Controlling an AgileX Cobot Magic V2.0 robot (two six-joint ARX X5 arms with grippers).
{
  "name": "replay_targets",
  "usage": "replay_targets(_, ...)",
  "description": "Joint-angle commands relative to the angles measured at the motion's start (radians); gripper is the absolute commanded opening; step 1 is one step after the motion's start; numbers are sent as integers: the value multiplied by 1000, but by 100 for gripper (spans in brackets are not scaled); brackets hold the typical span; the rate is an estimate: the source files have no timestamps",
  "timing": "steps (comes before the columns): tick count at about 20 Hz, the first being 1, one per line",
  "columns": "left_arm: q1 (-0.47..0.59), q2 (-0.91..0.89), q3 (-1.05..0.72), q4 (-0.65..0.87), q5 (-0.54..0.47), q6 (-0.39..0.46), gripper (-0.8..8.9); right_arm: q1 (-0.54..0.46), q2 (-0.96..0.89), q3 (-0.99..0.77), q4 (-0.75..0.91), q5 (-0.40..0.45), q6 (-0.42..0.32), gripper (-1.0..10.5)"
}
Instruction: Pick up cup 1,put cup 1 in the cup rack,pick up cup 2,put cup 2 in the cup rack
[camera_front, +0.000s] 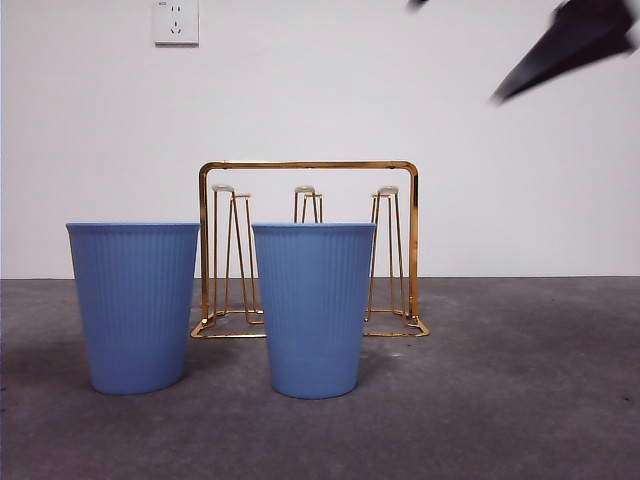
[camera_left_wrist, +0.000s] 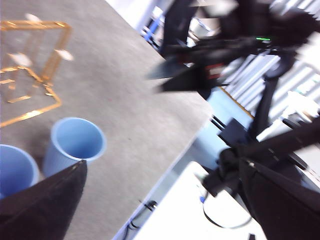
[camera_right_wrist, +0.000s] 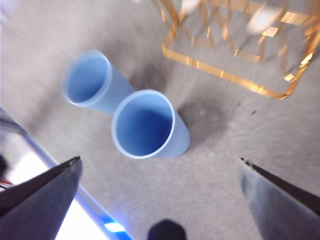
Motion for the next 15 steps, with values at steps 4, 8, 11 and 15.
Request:
replay_targets(4,-50,18,4,10,8,-3,690,140,272,106,0,186,32,528)
replay_targets(8,-77,33,4,30,8,-22,689,187,407,180,0,256,56,526)
replay_targets(11,-96,43,4,38,7,-33,689,192,471,182,1,262,58,426)
replay_targets(15,-112,58,4,37,8,-33,689,192,540,182,3,262,58,277)
